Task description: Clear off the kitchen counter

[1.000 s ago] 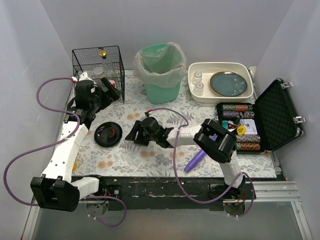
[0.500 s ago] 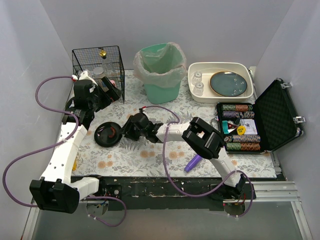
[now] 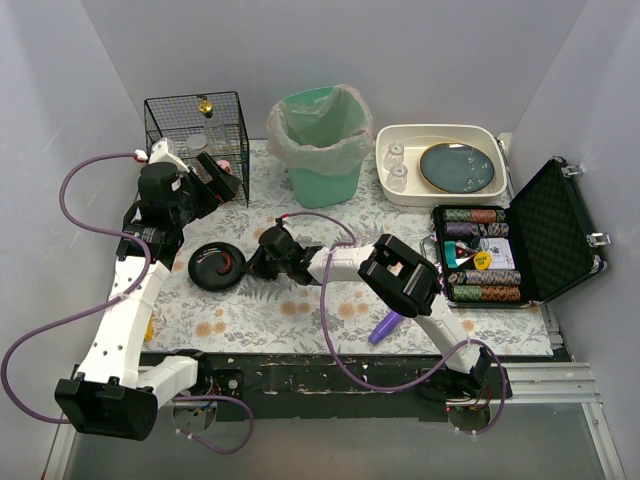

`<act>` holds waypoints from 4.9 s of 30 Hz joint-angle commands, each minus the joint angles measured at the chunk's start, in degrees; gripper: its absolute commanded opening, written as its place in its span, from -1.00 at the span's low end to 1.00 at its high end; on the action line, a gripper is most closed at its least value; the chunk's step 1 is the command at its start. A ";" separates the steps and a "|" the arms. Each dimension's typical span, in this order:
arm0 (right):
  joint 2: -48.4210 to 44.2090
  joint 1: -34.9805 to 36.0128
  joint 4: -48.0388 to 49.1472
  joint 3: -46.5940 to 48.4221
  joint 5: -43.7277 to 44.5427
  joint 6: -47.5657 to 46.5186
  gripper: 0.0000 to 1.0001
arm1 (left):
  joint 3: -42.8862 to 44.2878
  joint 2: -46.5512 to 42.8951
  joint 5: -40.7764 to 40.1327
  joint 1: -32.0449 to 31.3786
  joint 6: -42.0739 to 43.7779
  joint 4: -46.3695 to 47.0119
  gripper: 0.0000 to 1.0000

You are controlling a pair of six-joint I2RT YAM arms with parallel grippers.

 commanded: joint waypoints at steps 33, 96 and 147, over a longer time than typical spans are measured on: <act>-63.68 -18.81 -2.15 -55.52 -8.23 -23.88 -0.97 | -24.28 -2.48 25.79 -0.18 -2.48 16.06 0.66; -67.57 -31.22 -6.20 -56.75 -31.89 -30.14 -0.03 | -39.32 8.60 30.55 -22.68 -11.80 47.36 -1.00; -44.21 -35.09 -14.81 0.61 10.29 -13.96 -0.97 | -26.31 -2.74 -6.98 -10.64 11.31 11.76 0.83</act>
